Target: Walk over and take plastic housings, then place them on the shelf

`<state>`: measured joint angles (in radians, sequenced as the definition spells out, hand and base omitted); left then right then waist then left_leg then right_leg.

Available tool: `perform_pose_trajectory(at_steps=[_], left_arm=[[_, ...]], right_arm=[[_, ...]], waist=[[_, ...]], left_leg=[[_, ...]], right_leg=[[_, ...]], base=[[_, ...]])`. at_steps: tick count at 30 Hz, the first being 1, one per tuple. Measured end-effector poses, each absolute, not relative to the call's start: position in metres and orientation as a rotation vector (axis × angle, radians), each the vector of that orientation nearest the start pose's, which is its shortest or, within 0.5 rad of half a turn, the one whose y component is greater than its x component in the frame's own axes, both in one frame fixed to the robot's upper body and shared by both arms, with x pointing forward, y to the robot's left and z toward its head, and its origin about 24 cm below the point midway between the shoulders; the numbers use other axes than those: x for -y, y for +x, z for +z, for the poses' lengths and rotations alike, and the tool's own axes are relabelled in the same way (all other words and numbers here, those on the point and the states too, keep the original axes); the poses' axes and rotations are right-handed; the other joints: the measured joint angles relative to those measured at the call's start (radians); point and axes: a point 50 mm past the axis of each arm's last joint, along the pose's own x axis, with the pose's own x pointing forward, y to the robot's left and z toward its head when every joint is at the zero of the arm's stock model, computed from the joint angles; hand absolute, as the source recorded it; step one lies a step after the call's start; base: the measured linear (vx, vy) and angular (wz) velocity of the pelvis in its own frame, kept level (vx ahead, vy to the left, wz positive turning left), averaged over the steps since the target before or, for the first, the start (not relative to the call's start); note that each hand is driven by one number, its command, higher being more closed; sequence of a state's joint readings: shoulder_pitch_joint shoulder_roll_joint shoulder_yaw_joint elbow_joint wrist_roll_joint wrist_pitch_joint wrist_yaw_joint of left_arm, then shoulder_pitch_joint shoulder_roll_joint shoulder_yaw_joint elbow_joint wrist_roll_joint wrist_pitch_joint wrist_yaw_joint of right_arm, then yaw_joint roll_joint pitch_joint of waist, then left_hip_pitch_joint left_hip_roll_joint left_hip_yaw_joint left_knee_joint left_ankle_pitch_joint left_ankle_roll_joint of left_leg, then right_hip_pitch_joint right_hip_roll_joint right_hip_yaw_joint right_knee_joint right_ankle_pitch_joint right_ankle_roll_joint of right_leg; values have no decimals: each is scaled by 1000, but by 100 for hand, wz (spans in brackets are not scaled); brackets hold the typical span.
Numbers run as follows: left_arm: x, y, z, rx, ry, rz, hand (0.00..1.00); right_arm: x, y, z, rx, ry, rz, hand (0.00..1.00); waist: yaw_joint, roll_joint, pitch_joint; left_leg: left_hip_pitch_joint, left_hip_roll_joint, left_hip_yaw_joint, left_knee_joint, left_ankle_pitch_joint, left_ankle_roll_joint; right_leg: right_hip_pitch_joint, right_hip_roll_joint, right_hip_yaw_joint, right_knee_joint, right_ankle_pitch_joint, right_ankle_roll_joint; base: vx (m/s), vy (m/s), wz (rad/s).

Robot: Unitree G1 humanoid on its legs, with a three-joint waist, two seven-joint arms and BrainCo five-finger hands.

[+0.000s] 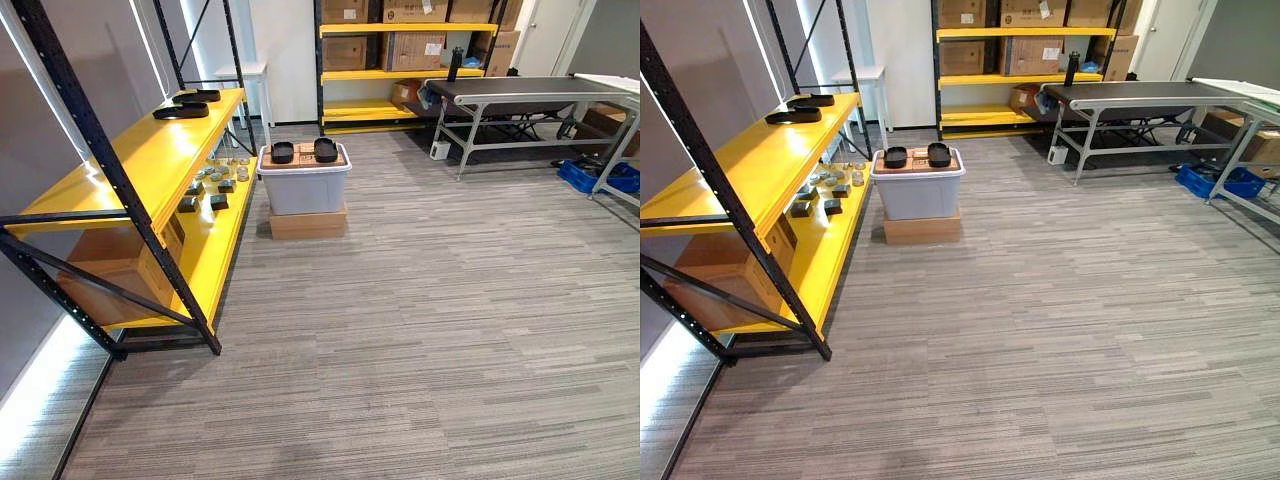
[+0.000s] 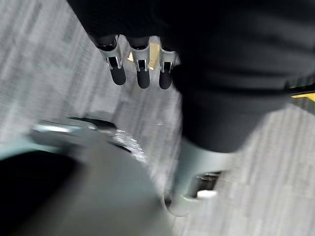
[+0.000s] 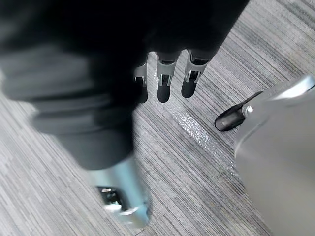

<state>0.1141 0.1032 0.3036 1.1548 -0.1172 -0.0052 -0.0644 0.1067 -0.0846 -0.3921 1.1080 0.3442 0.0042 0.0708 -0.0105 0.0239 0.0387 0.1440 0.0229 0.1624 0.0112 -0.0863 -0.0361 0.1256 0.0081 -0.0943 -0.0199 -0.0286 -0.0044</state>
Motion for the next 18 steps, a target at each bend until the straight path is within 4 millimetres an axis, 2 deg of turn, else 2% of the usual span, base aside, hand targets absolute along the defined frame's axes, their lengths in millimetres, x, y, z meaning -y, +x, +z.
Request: perform_pose_trajectory(at_steps=[2,3,4,7,11,18], left_arm=[[-227,79,-163,-1126,-222,393,0],[-230,84,-161,-1109,-215,398,0],[-240,97,-155,-1054,-185,411,0],[-264,112,-141,-958,-123,434,0],[-277,105,-138,-940,-143,481,0],[-271,94,-143,-969,-157,474,0]], right_arm=[[231,75,-160,-1030,454,-565,0],[235,82,-158,-1005,443,-560,0],[247,95,-150,-944,406,-555,0],[281,104,-135,-868,322,-594,0],[306,110,-122,-823,271,-623,0],[307,112,-122,-798,329,-642,0]], waist=[[-1,3,7],[-4,5,12],[-12,8,19],[-17,9,22],[-15,8,26],[-19,9,30]], left_leg=[[-1,1,-3,-11,3,-5],[-1,1,-3,-12,4,-7],[-6,1,-8,-16,5,-9],[-6,1,-30,-33,9,-15],[6,1,-30,-44,14,-21],[18,2,-31,-46,14,-22]], right_leg=[[1,1,-8,-8,0,1],[1,1,-10,-8,-1,2],[0,1,-21,-8,-4,7],[1,1,-53,-11,-8,13],[11,0,-59,-11,-15,25],[22,-1,-68,-7,-22,35]], base=[[53,-25,9],[22,-28,9],[-2,-35,14],[7,-36,24],[15,-10,9],[-3,-6,3]])
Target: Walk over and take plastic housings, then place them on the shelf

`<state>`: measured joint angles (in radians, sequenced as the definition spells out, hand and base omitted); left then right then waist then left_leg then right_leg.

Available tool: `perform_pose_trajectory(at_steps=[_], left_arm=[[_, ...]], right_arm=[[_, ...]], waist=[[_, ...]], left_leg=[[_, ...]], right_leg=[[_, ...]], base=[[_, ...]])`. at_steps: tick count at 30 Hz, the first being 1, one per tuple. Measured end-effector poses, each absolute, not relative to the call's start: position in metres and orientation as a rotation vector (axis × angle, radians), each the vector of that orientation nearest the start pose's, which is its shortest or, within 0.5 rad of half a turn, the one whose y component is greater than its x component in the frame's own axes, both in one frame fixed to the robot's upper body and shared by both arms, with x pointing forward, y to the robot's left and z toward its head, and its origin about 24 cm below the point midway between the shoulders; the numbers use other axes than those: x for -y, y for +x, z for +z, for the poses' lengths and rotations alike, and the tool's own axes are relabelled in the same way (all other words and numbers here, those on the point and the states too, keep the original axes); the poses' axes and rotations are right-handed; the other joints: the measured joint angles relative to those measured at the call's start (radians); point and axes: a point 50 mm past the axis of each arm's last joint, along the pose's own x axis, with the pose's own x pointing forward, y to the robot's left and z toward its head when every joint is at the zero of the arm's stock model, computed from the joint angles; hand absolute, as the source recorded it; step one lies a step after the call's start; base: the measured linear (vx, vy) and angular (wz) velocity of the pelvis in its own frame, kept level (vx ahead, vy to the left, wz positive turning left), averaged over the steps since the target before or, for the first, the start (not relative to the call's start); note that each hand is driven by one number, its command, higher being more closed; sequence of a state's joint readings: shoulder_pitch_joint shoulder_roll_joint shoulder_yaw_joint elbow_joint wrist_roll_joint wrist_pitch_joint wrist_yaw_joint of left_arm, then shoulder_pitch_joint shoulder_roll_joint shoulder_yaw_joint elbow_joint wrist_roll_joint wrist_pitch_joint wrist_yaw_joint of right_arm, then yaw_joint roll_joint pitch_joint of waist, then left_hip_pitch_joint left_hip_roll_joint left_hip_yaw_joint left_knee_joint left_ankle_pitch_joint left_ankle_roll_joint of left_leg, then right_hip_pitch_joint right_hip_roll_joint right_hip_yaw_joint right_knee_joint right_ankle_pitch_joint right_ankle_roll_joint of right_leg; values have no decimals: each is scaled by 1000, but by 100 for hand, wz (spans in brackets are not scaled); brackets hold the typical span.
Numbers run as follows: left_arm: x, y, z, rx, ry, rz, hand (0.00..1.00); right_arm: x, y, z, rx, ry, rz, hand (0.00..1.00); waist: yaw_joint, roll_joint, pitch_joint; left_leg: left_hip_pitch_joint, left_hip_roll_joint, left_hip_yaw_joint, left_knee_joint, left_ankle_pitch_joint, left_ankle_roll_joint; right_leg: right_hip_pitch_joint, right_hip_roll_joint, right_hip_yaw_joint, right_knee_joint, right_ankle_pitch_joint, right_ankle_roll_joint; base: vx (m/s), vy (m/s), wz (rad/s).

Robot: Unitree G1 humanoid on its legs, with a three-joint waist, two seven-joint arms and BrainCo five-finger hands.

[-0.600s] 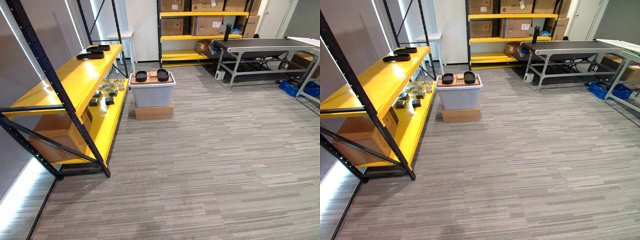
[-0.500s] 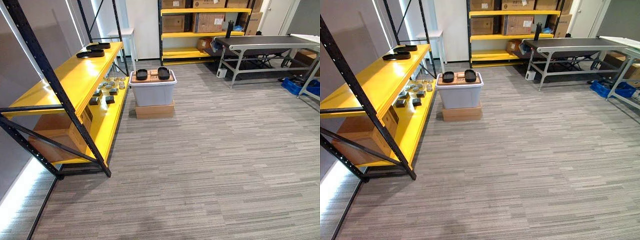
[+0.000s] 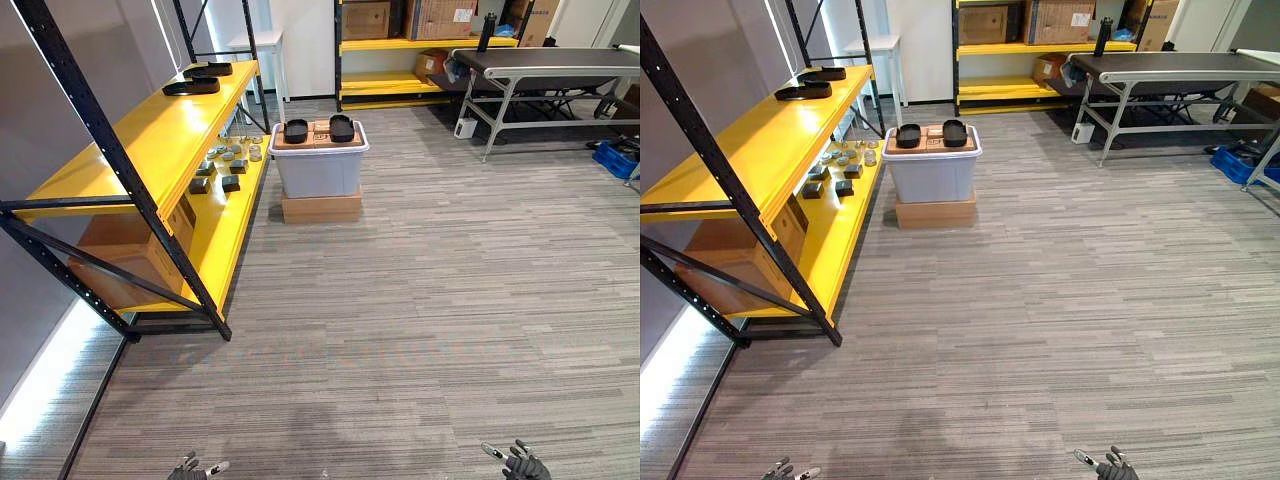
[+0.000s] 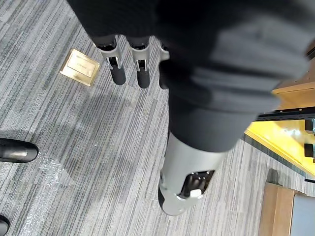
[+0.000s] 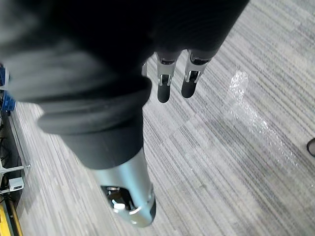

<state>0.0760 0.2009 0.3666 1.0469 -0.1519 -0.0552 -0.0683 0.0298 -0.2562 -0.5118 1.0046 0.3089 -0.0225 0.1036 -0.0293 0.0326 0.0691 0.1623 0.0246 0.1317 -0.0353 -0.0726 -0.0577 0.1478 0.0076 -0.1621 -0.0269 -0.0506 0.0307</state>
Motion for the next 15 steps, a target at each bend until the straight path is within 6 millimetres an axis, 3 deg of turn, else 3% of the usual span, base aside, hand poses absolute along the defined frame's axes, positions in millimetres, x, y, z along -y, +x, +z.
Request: perform_pose_trajectory(at_steps=[15], left_arm=[[-253,79,-151,-1007,-187,478,0]], right_arm=[[295,87,-138,-819,509,-781,0]], waist=[[-5,0,12]], left_leg=[[-2,-4,-1,-38,17,18]], right_leg=[[-13,-1,-19,-2,-1,1]], base=[[-18,-7,1]])
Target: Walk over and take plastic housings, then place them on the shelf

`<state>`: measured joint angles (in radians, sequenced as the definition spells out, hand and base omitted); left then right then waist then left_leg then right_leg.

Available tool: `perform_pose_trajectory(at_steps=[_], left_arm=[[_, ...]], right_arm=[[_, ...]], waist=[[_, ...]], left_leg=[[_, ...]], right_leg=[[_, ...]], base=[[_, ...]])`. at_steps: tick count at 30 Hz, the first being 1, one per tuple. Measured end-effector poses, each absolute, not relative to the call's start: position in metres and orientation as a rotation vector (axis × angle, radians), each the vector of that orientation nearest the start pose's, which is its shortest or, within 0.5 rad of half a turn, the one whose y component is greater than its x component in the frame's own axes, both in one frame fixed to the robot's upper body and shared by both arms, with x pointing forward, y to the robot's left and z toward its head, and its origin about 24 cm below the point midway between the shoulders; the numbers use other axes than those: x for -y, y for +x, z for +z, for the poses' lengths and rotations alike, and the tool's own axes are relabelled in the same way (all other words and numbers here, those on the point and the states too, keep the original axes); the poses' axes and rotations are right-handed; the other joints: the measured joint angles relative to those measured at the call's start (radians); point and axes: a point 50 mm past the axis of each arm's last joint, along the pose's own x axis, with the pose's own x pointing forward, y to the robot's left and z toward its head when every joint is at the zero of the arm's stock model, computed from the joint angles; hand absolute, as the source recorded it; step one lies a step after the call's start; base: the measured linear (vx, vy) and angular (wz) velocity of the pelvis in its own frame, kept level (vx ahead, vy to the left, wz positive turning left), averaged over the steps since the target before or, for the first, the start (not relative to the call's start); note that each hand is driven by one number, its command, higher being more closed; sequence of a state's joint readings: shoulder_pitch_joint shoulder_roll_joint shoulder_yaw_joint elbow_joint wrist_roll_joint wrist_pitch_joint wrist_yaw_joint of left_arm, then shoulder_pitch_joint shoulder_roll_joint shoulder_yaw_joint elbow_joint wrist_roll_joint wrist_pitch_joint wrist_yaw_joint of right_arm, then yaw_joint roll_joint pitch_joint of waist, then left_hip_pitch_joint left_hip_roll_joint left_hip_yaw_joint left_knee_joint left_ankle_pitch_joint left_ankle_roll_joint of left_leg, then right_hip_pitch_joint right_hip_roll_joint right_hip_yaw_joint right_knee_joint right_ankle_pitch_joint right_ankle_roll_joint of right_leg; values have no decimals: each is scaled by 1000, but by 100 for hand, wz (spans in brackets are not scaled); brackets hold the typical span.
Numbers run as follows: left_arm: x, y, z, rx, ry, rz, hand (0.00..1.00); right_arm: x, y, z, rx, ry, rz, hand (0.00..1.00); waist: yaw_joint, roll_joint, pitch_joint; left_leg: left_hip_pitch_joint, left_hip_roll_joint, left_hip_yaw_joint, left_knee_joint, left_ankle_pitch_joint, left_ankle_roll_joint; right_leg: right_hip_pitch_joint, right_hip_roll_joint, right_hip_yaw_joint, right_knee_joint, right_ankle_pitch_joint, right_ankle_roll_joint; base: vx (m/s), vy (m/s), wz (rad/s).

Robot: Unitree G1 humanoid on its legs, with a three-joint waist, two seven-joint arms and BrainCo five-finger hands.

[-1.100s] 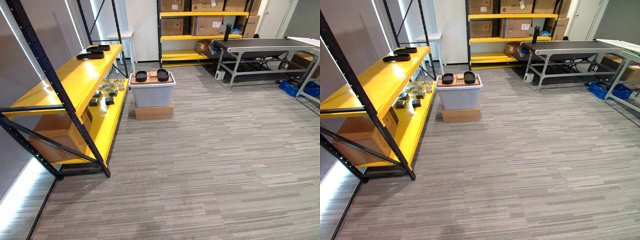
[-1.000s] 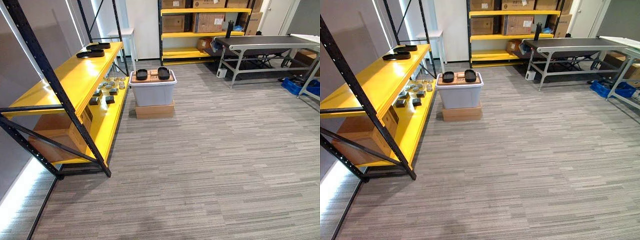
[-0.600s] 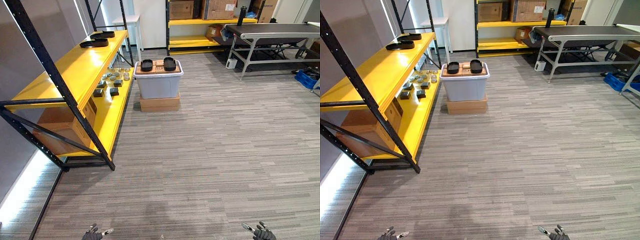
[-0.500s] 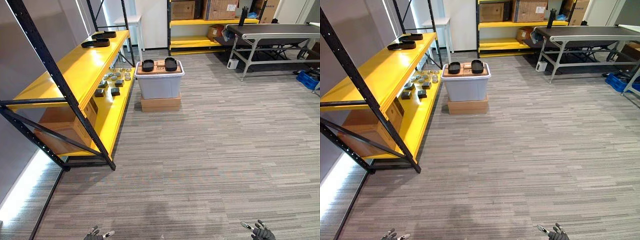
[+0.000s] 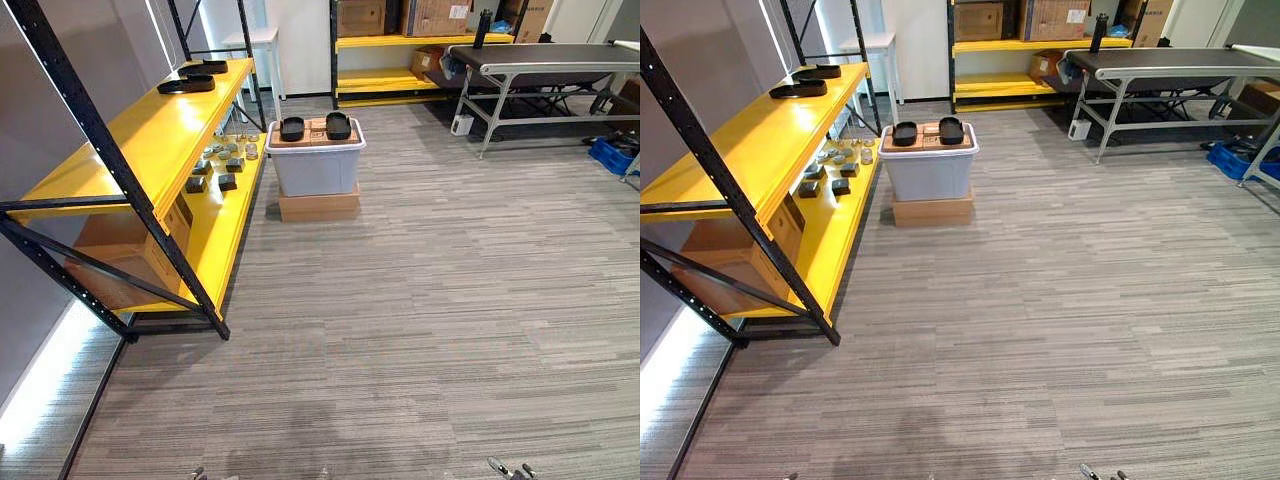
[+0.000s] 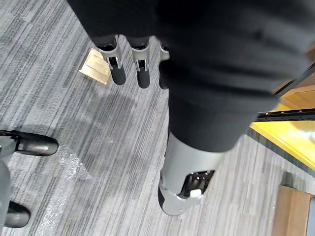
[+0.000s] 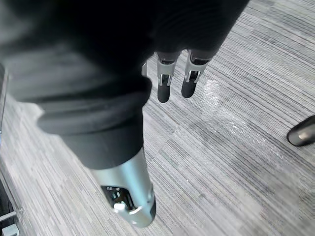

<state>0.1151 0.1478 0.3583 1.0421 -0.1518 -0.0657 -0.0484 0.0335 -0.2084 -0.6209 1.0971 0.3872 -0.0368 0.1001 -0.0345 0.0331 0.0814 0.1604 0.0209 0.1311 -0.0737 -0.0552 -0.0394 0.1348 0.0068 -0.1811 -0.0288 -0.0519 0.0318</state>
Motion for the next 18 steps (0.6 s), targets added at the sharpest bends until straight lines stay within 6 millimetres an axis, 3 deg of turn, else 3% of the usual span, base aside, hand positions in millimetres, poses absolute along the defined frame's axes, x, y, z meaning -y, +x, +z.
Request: perform_pose_trajectory(at_steps=[4,5,7,8,9,10,11,12,13,16,18], left_arm=[[-249,81,-152,-1013,-173,447,0],[-246,85,-152,-1007,-172,432,0],[-242,89,-152,-1005,-159,403,0],[-239,90,-153,-1011,-153,384,0],[-236,88,-154,-1021,-146,366,0],[-236,87,-154,-1024,-144,366,0],[-238,88,-153,-1024,-133,361,0],[-238,88,-153,-1027,-116,345,0],[-239,90,-153,-1027,-109,339,0],[-241,103,-149,-996,-100,334,0],[-240,122,-144,-954,-79,312,0]], right_arm=[[289,89,-141,-830,530,-777,0],[289,94,-140,-822,530,-770,0],[288,99,-139,-819,525,-758,0],[288,98,-139,-824,520,-757,0],[287,97,-140,-836,505,-746,0],[285,98,-140,-836,509,-740,0],[281,99,-142,-842,517,-731,0],[276,97,-144,-856,526,-726,0],[272,95,-146,-870,536,-725,0],[260,95,-150,-900,542,-688,0],[255,99,-151,-903,543,-669,0]], waist=[[3,-7,15],[-1,-5,30],[1,-6,51],[0,-2,59],[2,2,62],[2,3,64],[3,6,77],[2,1,91],[-3,8,104],[-14,14,106],[-34,39,118]], left_leg=[[-20,-11,1,13,-8,-1],[-47,-16,6,55,-35,10],[-77,-17,27,146,-93,32],[-85,-15,38,186,-130,54],[-81,-15,34,208,-160,70],[-80,-16,32,217,-171,71],[-59,-18,25,222,-188,75],[-20,-18,18,215,-201,83],[13,-11,8,208,-210,81],[68,29,2,165,-226,68],[101,92,-3,111,-227,55]], right_leg=[[-11,-15,-10,-1,-5,0],[-35,-28,-23,42,-31,10],[-91,-62,-32,189,-119,69],[-121,-91,-48,312,-162,128],[-192,-119,-61,483,-171,136],[-234,-138,-65,579,-166,129],[-314,-176,-77,759,-146,94],[-357,-203,-89,875,-167,91],[-376,-212,-102,894,-198,90],[-447,-170,-138,768,-213,82],[-517,-89,-156,575,-172,37]], base=[[-9,9,7],[-17,61,17],[3,89,22],[33,136,20],[38,154,16],[71,176,9],[97,132,12],[248,153,18],[262,91,14],[356,-2,12],[448,-110,31]])
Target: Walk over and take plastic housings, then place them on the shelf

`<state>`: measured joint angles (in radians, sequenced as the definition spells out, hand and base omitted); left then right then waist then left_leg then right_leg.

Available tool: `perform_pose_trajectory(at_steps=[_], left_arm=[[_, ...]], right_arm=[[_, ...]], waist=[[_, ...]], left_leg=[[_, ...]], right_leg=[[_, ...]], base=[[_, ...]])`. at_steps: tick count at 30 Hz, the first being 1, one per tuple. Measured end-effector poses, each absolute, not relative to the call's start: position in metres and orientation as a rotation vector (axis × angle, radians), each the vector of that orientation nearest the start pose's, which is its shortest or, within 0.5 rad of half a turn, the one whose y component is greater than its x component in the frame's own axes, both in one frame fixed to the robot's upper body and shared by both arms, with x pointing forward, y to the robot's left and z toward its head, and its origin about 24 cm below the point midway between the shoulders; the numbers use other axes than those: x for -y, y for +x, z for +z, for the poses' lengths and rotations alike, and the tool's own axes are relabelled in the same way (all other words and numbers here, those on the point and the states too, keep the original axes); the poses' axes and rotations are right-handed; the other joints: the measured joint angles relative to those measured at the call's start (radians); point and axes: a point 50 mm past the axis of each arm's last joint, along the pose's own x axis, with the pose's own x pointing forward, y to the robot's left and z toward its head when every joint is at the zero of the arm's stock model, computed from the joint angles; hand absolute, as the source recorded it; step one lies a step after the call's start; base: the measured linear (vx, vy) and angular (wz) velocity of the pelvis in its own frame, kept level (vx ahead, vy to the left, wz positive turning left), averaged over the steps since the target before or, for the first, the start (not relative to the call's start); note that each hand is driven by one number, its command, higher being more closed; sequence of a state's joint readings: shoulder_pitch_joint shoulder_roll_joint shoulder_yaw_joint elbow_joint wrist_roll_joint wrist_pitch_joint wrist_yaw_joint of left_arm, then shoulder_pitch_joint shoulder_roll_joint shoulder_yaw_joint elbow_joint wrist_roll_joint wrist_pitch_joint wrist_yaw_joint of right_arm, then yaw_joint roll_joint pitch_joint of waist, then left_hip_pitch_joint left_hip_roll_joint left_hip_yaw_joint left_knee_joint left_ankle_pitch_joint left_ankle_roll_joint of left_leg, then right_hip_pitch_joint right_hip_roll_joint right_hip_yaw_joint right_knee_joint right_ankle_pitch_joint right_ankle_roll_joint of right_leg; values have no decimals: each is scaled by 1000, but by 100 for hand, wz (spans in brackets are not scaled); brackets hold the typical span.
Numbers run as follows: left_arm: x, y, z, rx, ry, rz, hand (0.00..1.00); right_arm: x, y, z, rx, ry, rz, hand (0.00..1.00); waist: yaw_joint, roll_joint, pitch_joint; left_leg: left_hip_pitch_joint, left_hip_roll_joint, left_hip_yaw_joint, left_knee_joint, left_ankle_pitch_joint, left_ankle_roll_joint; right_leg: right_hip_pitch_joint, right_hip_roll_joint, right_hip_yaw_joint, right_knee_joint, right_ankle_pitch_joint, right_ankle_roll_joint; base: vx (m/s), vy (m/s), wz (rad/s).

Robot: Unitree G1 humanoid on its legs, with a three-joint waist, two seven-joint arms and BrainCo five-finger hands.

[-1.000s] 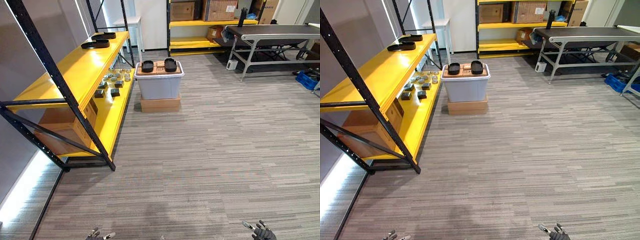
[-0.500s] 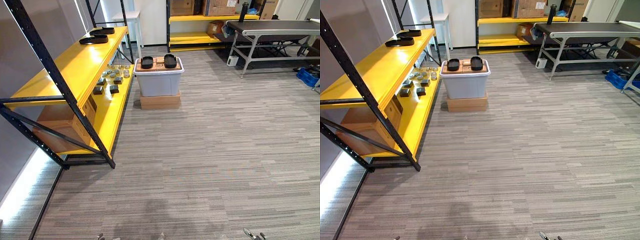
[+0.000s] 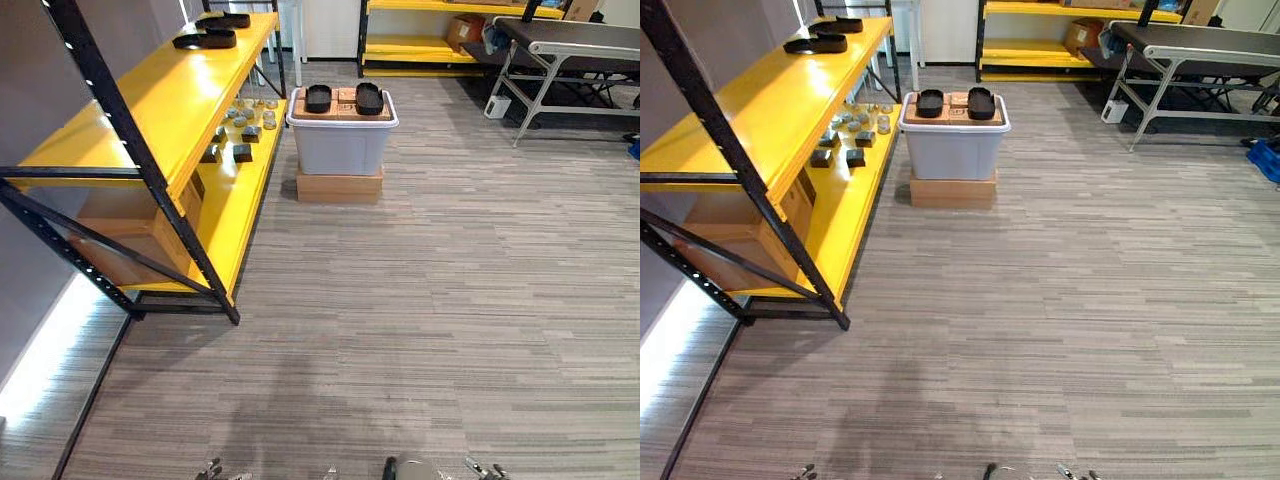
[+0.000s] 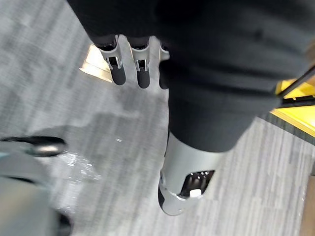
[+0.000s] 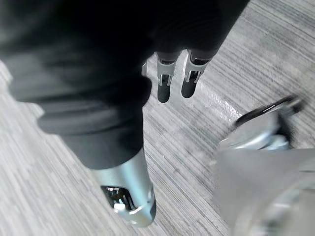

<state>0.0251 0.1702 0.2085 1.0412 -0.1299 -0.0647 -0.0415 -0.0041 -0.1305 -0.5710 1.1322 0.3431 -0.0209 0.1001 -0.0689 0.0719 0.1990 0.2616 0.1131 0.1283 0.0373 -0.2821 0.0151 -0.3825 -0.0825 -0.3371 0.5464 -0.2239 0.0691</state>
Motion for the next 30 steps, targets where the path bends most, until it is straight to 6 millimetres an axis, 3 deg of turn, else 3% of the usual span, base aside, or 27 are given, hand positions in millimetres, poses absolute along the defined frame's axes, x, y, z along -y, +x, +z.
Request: perform_pose_trajectory(at_steps=[1,3,4,5,6,7,8,9,10,11,12,14,15,16,17,18,19,20,21,22,23,24,25,26,27,29,30], left_arm=[[-240,130,-141,-935,-71,301,0],[-241,135,-139,-925,-52,298,0],[-237,133,-141,-935,-52,290,0],[-233,133,-142,-934,-71,292,0],[-233,134,-142,-931,-84,306,0],[-234,131,-143,-932,-101,328,0],[-235,127,-144,-934,-127,366,0],[-240,122,-144,-938,-131,395,0],[-242,117,-145,-943,-138,411,0],[-242,108,-148,-963,-149,433,0],[-241,101,-150,-981,-153,437,0],[-240,87,-153,-1012,-166,453,0],[-240,78,-155,-1032,-164,459,0],[-239,74,-156,-1042,-165,461,0],[-236,66,-158,-1061,-171,462,0],[-232,58,-160,-1088,-166,450,0],[-231,53,-161,-1100,-168,451,0],[-230,46,-162,-1122,-173,457,0],[-228,39,-163,-1137,-180,463,0],[-226,29,-165,-1166,-186,472,0],[-225,28,-166,-1173,-188,471,0],[-226,29,-166,-1173,-188,467,0],[-232,31,-164,-1169,-173,471,0],[-239,37,-162,-1156,-154,473,0],[-235,44,-163,-1142,-162,463,0],[-231,54,-161,-1110,-155,435,0],[-231,69,-159,-1081,-139,402,0]], right_arm=[[253,98,-152,-906,546,-665,0],[250,88,-155,-930,551,-675,0],[251,78,-157,-949,549,-691,0],[249,80,-157,-940,564,-697,0],[247,81,-157,-939,569,-692,0],[244,79,-158,-945,573,-689,0],[244,76,-159,-954,570,-692,0],[242,74,-160,-964,571,-694,0],[242,75,-160,-962,569,-691,0],[243,81,-158,-951,557,-681,0],[245,90,-156,-938,538,-660,0],[247,113,-150,-912,495,-603,0],[247,133,-144,-875,484,-569,0],[247,138,-142,-866,475,-556,0],[251,144,-139,-854,453,-543,0],[258,148,-135,-848,421,-541,0],[260,149,-134,-843,416,-545,0],[262,139,-137,-863,410,-561,0],[264,132,-139,-875,403,-567,0],[259,125,-143,-898,411,-570,0],[252,118,-147,-917,438,-579,0],[242,107,-154,-953,485,-598,0],[236,102,-157,-972,509,-603,0],[228,93,-162,-1006,541,-616,0],[228,84,-163,-1023,541,-628,0],[226,79,-165,-1031,541,-620,0],[225,80,-165,-1030,546,-612,0]], waist=[[-16,0,4],[-17,-46,-13],[-26,-51,-20],[-22,-19,-23],[-23,-17,-21],[-24,-16,-19],[-25,-12,-13],[-7,-16,-7],[7,-20,-3],[34,-32,2],[54,-33,3],[92,-35,5],[120,-45,12],[127,-50,15],[144,-42,10],[166,-19,-3],[176,-13,-5],[184,-28,-11],[185,-23,-29],[185,-39,-56],[178,-58,-63],[151,-100,-63],[136,-124,-53],[131,-141,-34],[120,-120,-20],[99,-74,-24],[85,-57,-21]], left_leg=[[19,27,-2,-18,5,-13],[46,18,0,15,-7,-86],[60,35,-19,93,-25,-117],[11,83,-24,233,17,-164],[-28,93,-25,330,68,-171],[-80,109,-24,471,178,-162],[-165,158,-20,702,321,-177],[-235,225,42,932,318,-170],[-263,253,74,1022,307,-162],[-332,273,123,1150,256,-121],[-400,266,145,1180,211,-103],[-549,211,160,1093,134,-108],[-646,133,150,871,96,-113],[-669,97,145,731,100,-112],[-685,49,132,396,151,-115],[-723,47,124,217,199,-140],[-744,47,117,193,199,-138],[-754,8,110,192,211,-113],[-748,-10,103,192,229,-84],[-722,-42,67,200,359,49],[-688,-69,67,212,378,57],[-634,-107,66,230,355,66],[-592,-136,60,230,324,66],[-484,-177,49,206,282,63],[-358,-190,24,167,246,74],[-209,-176,-20,86,201,73],[-135,-163,-51,46,180,70]], right_leg=[[-32,35,-7,-174,82,-21],[-58,35,0,-348,207,-42],[-33,41,10,-339,384,-141],[-17,76,-1,-305,335,-182],[5,88,-1,-308,314,-182],[51,98,0,-321,280,-187],[151,119,0,-364,243,-193],[259,149,17,-409,214,-196],[311,163,35,-431,203,-202],[402,176,78,-473,179,-208],[446,178,110,-493,162,-207],[496,172,180,-513,130,-207],[541,155,229,-534,99,-200],[564,146,247,-543,83,-192],[609,140,274,-561,55,-167],[651,156,304,-594,25,-146],[683,157,316,-605,8,-125],[755,135,323,-614,-30,-76],[769,133,320,-582,-44,-54],[725,110,316,-390,-95,20],[659,81,310,-179,-86,38],[555,32,297,117,38,115],[514,7,300,244,157,143],[439,-71,254,459,207,135],[404,-148,147,552,159,60],[310,-173,47,525,56,-12],[235,-152,25,411,1,-15]], base=[[495,-169,37],[694,-289,29],[917,-372,8],[806,-306,5],[635,-233,-11],[631,-241,11],[939,-371,2],[918,-361,-11],[877,-326,-52],[538,-167,-73],[641,-168,-100],[608,-83,-103],[588,-7,-87],[697,45,-91],[581,110,-76],[604,134,-77],[678,197,-62],[608,187,-31],[1006,314,-32],[884,263,-17],[1066,314,3],[718,195,37],[881,210,51],[861,174,48],[834,161,40],[888,140,47],[704,80,62]])
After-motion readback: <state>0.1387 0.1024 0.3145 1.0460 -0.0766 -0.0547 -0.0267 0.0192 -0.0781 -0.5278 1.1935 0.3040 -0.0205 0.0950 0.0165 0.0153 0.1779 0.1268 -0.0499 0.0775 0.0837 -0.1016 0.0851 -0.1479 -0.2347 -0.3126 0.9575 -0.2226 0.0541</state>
